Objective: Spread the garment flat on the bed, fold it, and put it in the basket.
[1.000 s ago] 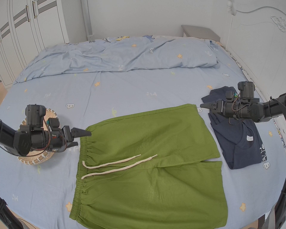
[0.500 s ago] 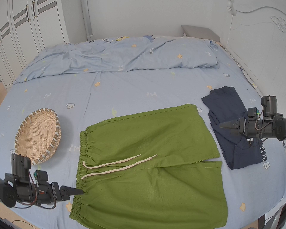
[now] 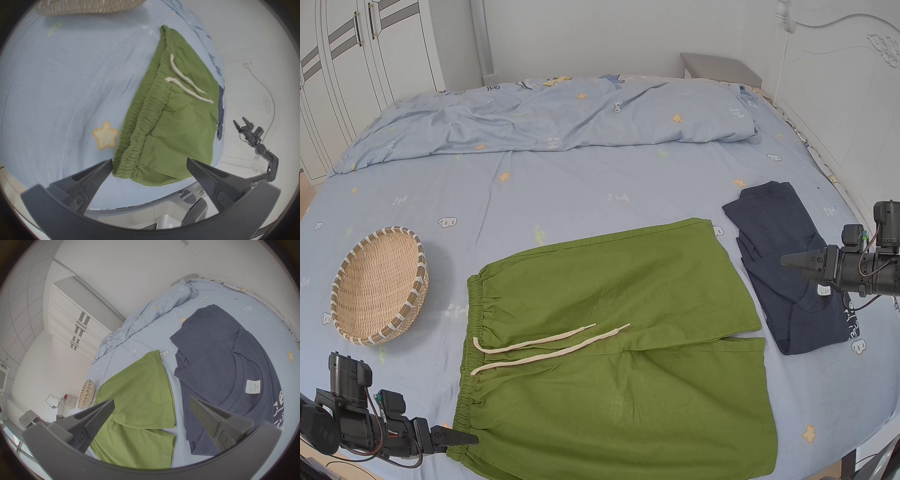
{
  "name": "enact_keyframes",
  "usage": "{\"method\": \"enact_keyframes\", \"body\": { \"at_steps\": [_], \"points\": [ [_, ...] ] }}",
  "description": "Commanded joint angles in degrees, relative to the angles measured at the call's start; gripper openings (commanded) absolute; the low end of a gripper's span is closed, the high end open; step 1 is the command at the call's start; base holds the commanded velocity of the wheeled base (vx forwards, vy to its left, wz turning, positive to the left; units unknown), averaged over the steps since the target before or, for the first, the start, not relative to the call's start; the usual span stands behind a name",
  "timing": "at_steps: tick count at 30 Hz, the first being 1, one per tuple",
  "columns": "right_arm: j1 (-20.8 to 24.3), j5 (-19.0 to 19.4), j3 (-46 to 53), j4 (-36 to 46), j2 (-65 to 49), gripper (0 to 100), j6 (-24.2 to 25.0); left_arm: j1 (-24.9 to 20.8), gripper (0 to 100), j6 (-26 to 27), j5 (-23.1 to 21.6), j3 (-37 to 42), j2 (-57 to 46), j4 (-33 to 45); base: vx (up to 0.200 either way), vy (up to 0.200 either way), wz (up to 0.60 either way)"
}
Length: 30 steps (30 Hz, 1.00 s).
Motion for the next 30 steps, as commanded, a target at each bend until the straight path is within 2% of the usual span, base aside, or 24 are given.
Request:
{"method": "enact_keyframes", "body": {
  "at_steps": [1, 5, 11, 12, 24, 25, 30],
  "points": [
    [0.16, 0.05, -0.51, -0.13, -0.19, 100, -0.01, 0.43, 100, 2.85, 1.51, 0.12, 8.22, -0.04, 0.0, 0.0, 0.0],
    [0.16, 0.05, -0.51, -0.13, 0.07, 100, -0.1, 0.16, 100, 4.16, 2.39, -0.76, 12.88, -0.21, 0.0, 0.0, 0.0],
    [0.33, 0.05, -0.24, -0.13, 0.07, 100, -0.36, -0.37, 100, 4.08, 1.78, -0.85, 12.79, -0.21, 0.0, 0.0, 0.0],
    [0.33, 0.05, -0.24, -0.13, 0.07, 100, -0.36, -0.37, 0, 3.99, 1.69, -0.85, 12.7, -0.21, 0.0, 0.0, 0.0],
    [0.69, -0.04, 1.43, 0.23, 0.16, 100, -0.54, 0.34, 0, 3.64, 1.69, -0.67, 9.36, -0.12, 0.0, 0.0, 0.0],
    [1.74, -0.21, 5.73, 0.14, -0.45, 100, -0.71, 0.69, 0, 3.55, 1.78, -0.67, 7.17, 0.05, 0.0, 0.0, 0.0],
    [2.18, -0.39, 13.65, 0.58, -2.12, 100, -1.68, 1.22, 0, 3.46, 1.69, -0.41, 3.91, 0.31, 0.0, 0.0, 0.0]
  ]
}}
